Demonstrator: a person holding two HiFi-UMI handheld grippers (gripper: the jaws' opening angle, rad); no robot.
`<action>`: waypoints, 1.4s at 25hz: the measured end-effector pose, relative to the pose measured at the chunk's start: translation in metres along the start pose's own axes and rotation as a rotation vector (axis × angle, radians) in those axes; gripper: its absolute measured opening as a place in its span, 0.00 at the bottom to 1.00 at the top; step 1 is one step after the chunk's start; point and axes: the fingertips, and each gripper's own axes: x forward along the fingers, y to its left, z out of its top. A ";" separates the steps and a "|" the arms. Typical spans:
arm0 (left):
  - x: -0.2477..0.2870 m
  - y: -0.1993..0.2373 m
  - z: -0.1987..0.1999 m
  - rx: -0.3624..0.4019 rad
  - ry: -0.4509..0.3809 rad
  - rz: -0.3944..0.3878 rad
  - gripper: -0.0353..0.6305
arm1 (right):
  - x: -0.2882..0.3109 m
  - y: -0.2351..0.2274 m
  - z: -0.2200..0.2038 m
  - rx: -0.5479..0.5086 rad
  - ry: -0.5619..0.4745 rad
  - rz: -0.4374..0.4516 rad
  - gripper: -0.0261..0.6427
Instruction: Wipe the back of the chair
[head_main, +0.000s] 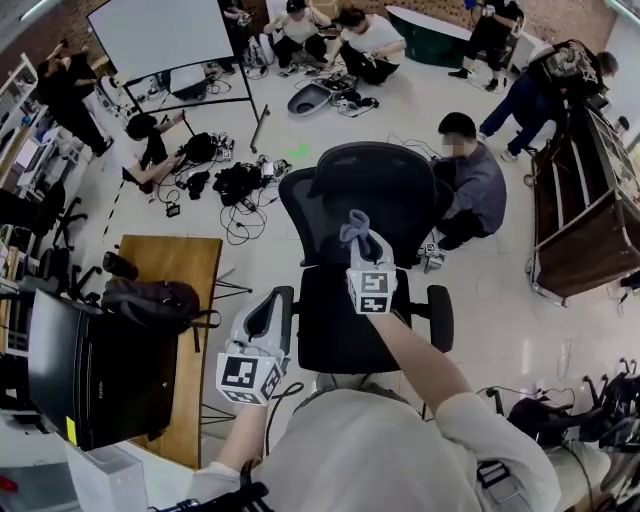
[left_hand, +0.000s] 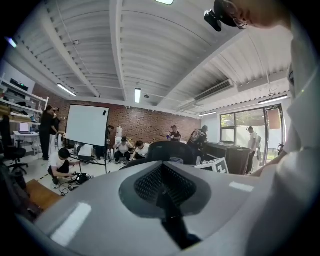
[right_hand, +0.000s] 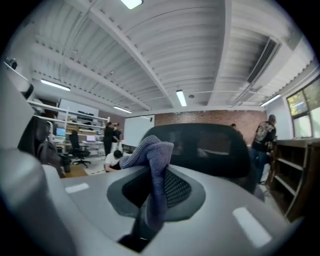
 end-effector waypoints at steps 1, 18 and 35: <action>-0.006 0.005 0.000 0.000 0.003 0.022 0.07 | 0.013 0.033 -0.002 -0.002 0.008 0.061 0.11; -0.102 0.067 -0.046 -0.049 0.086 0.277 0.07 | 0.217 0.079 -0.165 0.010 0.291 0.061 0.11; 0.050 -0.058 -0.034 0.029 0.071 -0.182 0.08 | 0.036 -0.301 -0.202 0.062 0.347 -0.421 0.11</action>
